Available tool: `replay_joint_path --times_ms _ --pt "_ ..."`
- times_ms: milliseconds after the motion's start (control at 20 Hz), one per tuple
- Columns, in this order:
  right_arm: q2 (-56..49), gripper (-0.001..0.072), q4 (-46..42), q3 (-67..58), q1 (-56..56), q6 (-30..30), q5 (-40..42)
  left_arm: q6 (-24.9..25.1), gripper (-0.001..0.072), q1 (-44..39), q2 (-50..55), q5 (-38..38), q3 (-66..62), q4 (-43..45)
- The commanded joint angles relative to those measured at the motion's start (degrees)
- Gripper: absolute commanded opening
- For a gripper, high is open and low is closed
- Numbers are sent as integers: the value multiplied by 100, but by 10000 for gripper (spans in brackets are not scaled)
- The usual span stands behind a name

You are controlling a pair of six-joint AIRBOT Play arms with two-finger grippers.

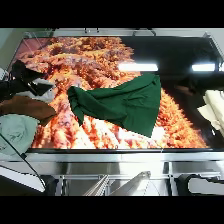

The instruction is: Fold the shirts.

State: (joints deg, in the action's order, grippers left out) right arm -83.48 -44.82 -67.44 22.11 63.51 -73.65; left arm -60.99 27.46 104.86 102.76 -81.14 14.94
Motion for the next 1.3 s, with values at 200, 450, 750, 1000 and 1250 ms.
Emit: replay_joint_path --times_ms 200,450,750,1000,1250 --pt "935 361 415 3143 33 -31 796 -50 697 -754 -861 -1578 1836 2374" --pt "918 361 413 3862 -319 -118 1075 258 696 -1392 -321 -1978 1718 1838" --pt "890 373 573 3954 -1165 122 1711 295 47 -1825 160 -1628 710 1805" --pt "199 368 1552 3947 -2048 74 2155 293 48 -1589 -162 -1340 601 1803" --pt "140 23 2511 3906 -2218 -634 1764 295 43 -1423 -160 -1113 866 1786"
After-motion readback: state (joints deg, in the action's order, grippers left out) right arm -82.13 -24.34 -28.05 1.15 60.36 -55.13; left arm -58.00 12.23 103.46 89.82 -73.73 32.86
